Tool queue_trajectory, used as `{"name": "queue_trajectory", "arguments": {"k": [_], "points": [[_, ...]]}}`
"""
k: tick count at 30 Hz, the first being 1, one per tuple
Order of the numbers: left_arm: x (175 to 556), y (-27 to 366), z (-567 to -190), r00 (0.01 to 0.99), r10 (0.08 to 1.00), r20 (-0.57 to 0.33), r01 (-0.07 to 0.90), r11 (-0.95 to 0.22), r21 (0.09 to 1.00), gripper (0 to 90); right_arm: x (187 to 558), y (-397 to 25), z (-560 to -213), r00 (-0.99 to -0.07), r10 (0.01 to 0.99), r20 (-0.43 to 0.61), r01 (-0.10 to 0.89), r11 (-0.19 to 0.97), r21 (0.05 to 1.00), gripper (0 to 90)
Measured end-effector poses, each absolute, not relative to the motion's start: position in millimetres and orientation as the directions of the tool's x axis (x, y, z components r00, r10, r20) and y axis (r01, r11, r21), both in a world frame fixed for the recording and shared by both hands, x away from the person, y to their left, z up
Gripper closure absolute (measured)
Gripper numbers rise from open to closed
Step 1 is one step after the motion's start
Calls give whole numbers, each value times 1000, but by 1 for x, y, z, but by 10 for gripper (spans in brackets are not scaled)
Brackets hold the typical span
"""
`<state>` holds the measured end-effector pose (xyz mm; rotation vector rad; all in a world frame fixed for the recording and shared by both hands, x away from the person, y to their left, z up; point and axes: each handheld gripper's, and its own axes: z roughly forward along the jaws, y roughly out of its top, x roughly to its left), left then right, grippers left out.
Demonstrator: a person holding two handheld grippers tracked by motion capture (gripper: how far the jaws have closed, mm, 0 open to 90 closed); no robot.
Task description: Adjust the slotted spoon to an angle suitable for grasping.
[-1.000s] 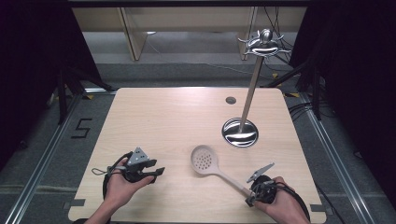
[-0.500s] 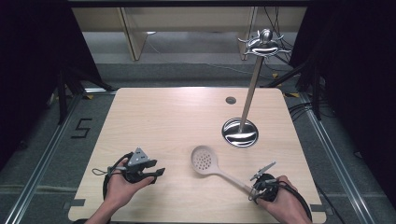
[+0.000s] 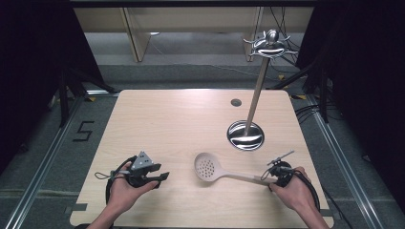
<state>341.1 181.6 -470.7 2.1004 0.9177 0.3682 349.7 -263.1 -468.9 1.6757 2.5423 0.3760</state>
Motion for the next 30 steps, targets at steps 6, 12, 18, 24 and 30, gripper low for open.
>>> {"name": "queue_trajectory", "arguments": {"k": [6,12,18,24,30], "points": [[339,180,-471,681,728,-75,501,-389,773,518,370,-274,-470,-298,951,82,926,267,268,857],[340,181,-469,698,714,-45,478,-419,772,517,375,-268,-468,-23,970,240,981,-24,193,494],[338,181,-469,694,718,-58,485,-406,774,518,388,-267,-473,87,948,305,970,-151,192,357],[339,180,-469,695,718,-42,482,-421,769,518,399,-271,-471,233,914,333,958,-274,82,324],[339,180,-470,708,706,-35,472,-434,767,520,408,-277,-471,291,903,315,939,-332,84,321]]}}
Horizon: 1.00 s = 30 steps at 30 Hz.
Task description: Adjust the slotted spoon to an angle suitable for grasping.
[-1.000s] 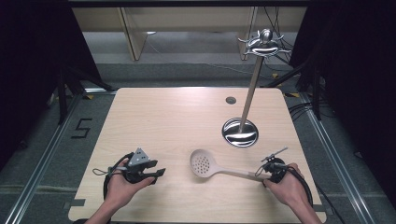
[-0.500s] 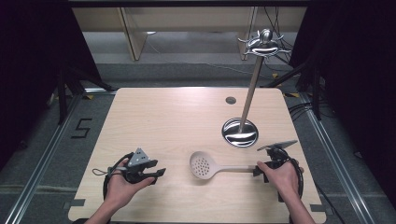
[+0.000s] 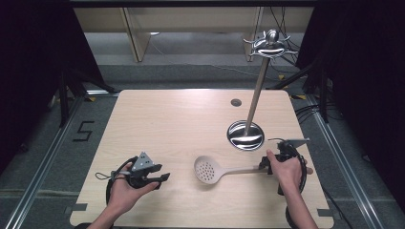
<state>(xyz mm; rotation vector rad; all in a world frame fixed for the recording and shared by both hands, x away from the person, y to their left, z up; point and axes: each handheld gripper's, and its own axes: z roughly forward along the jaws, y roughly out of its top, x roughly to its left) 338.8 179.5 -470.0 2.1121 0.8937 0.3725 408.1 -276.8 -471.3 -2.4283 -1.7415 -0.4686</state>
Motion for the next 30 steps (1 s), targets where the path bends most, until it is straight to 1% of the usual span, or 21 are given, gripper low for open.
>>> {"name": "queue_trajectory", "arguments": {"k": [1,2,4,5,6,7,8,9,10,11,14,16,17,19,20,24,26,27,28,29,30], "points": [[338,178,-471,704,708,-53,479,-418,772,520,409,-279,-472,286,906,313,938,-331,101,318],[338,178,-471,700,712,-58,485,-414,770,521,411,-276,-471,350,884,311,919,-388,71,314],[338,178,-471,704,708,-51,479,-422,770,522,413,-279,-473,302,909,286,932,-345,113,299],[338,179,-470,714,699,-38,471,-439,765,522,416,-276,-471,357,888,291,919,-390,64,289],[338,179,-471,713,700,-38,472,-439,765,523,417,-279,-471,304,911,277,937,-338,84,278],[338,178,-471,713,700,-39,472,-439,764,523,419,-276,-470,344,895,283,925,-375,64,268],[338,178,-471,714,700,-37,472,-441,763,524,420,-279,-472,296,917,267,939,-331,94,264],[338,178,-471,714,700,-37,472,-441,763,524,424,-274,-470,363,886,287,917,-395,58,258],[338,177,-471,708,705,-43,478,-434,764,524,425,-272,-469,387,880,274,910,-412,37,256],[337,177,-472,707,705,-55,486,-428,762,525,425,-276,-471,328,906,267,930,-359,76,257],[337,178,-472,706,707,-52,486,-429,761,526,429,-274,-473,383,876,292,904,-420,75,262],[337,178,-472,708,705,-47,483,-435,760,527,431,-275,-473,389,873,294,900,-429,81,261],[338,179,-472,715,698,-36,471,-443,763,527,432,-280,-473,334,905,264,924,-370,99,256],[338,178,-472,716,697,-40,474,-443,761,528,436,-273,-473,402,877,263,898,-434,73,242],[338,179,-471,715,698,-36,474,-447,759,528,436,-274,-474,372,893,254,909,-406,97,238],[338,179,-472,718,695,-39,471,-444,763,529,442,-271,-472,385,891,239,910,-410,61,236],[338,179,-472,716,697,-40,473,-443,761,530,443,-274,-473,335,915,223,928,-362,88,239],[338,179,-472,713,700,-43,476,-438,763,530,445,-272,-472,367,902,228,918,-390,68,241],[338,180,-472,715,699,-32,473,-449,758,530,445,-273,-473,333,917,218,929,-359,92,243],[338,179,-472,713,700,-47,477,-434,764,530,448,-270,-472,370,909,191,919,-388,68,244],[338,179,-472,713,700,-49,477,-433,765,530,448,-270,-472,343,924,169,929,-360,83,244]]}}
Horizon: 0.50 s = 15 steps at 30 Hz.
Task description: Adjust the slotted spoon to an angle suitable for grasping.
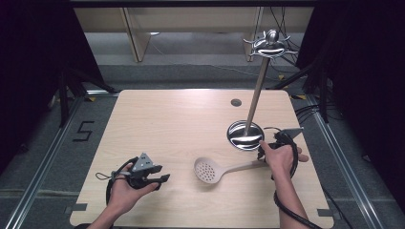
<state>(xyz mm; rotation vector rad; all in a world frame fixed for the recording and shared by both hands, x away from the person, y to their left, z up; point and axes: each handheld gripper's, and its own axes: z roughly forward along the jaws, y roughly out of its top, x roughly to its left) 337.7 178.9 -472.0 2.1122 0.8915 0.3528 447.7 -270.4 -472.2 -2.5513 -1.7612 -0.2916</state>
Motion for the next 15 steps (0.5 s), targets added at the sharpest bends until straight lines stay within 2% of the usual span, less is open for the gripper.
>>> {"name": "queue_trajectory", "arguments": {"k": [4,6,7,9,11,12,13,14,15], "points": [[337,180,-471,717,696,-38,473,-445,760,532,453,-264,-473,375,911,172,914,-394,96,247],[337,180,-471,711,702,-49,478,-430,766,532,452,-264,-474,324,932,163,933,-343,105,249],[337,181,-471,712,701,-48,480,-436,761,533,454,-261,-474,346,922,171,925,-366,103,249],[337,182,-471,715,698,-40,476,-445,759,533,455,-259,-475,332,934,133,930,-348,118,251],[337,182,-471,710,703,-48,479,-431,764,534,457,-255,-475,373,917,141,914,-389,115,257],[336,182,-471,710,703,-48,479,-431,765,534,458,-258,-475,343,930,130,926,-358,119,262],[336,182,-471,709,704,-49,480,-430,765,535,459,-258,-474,351,927,129,927,-364,91,273],[336,182,-471,708,705,-50,481,-429,765,535,458,-261,-474,312,943,114,941,-324,103,285],[336,182,-471,707,705,-50,481,-429,765,536,458,-260,-476,320,941,114,934,-333,130,298]]}}
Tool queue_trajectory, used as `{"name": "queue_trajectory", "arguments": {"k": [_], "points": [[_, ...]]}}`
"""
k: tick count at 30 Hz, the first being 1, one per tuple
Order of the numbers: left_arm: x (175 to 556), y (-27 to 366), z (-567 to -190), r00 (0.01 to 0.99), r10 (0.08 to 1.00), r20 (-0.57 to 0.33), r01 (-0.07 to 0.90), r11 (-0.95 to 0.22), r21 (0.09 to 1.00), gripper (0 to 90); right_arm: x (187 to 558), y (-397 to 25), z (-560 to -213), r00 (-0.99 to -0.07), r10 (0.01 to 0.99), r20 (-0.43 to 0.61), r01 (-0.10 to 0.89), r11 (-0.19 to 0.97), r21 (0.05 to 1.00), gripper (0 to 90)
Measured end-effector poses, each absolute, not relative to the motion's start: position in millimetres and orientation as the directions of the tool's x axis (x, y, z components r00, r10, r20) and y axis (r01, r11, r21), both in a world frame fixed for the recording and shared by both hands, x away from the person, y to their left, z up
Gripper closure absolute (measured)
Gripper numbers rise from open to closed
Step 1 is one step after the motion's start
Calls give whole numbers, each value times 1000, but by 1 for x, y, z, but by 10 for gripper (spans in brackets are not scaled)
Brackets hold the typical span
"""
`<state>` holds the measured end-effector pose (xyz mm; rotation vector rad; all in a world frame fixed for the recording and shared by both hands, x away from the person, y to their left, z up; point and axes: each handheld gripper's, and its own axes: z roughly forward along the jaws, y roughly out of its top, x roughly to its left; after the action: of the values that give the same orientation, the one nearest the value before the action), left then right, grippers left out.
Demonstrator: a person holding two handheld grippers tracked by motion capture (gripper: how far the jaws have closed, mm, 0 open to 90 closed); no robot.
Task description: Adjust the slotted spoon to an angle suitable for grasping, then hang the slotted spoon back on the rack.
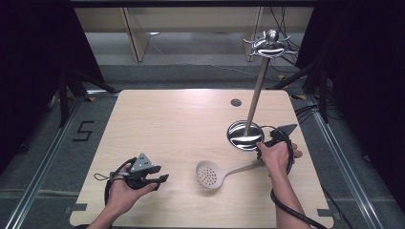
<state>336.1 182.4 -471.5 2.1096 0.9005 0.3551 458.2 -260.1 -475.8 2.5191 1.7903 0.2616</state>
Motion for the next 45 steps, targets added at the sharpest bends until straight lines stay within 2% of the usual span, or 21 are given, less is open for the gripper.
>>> {"name": "queue_trajectory", "arguments": {"k": [4,6,7,8,9,12,22,27,30,32,33,34,35,36,37,38,40,41,43,44,45], "points": [[336,184,-471,709,703,-46,480,-435,762,536,458,-261,-475,313,943,115,934,-328,141,365],[336,184,-470,705,707,-45,482,-432,763,537,460,-258,-473,371,921,116,917,-383,113,408],[335,184,-470,699,712,-68,497,-416,762,537,459,-260,-473,353,928,124,923,-366,114,430],[335,183,-471,697,713,-70,498,-413,762,538,458,-267,-473,278,956,99,949,-289,127,463],[336,183,-471,698,713,-73,500,-412,762,538,458,-265,-472,329,938,113,934,-340,106,482],[337,183,-471,707,705,-66,491,-422,762,538,454,-275,-473,239,965,110,960,-251,120,537],[338,184,-471,704,705,-79,498,-412,762,544,457,-281,-473,173,977,123,974,-188,126,658],[335,186,-471,690,718,-91,511,-395,763,548,452,-283,-476,137,978,155,971,-164,173,686],[335,188,-470,696,713,-83,501,-400,768,551,449,-287,-473,113,977,181,981,-139,139,688],[335,189,-469,691,717,-89,507,-393,767,553,448,-288,-474,111,972,208,975,-147,168,688],[335,189,-470,686,722,-92,508,-384,771,555,446,-292,-473,75,978,193,983,-106,153,688],[336,190,-470,687,720,-93,508,-385,771,556,444,-287,-476,138,964,226,968,-180,177,688],[336,190,-470,685,722,-96,512,-383,769,556,444,-292,-474,96,970,224,975,-138,176,689],[336,190,-470,683,723,-103,514,-376,771,557,444,-293,-471,100,967,236,977,-140,160,689],[336,190,-471,682,723,-106,517,-375,770,557,445,-290,-467,169,941,294,965,-219,145,689],[336,191,-471,682,723,-108,516,-372,772,559,446,-288,-463,195,933,301,958,-248,147,689],[335,192,-471,684,723,-99,511,-378,772,560,442,-292,-463,140,945,295,955,-208,212,690],[334,192,-470,683,724,-100,512,-377,772,561,441,-292,-458,146,935,322,955,-218,201,691],[333,193,-469,685,721,-99,510,-378,773,562,438,-297,-456,92,945,315,953,-175,246,692],[333,194,-469,684,723,-98,507,-374,777,562,435,-296,-451,127,925,357,947,-220,235,692],[333,194,-469,685,722,-95,505,-377,776,563,432,-299,-449,87,934,348,949,-184,255,692]]}}
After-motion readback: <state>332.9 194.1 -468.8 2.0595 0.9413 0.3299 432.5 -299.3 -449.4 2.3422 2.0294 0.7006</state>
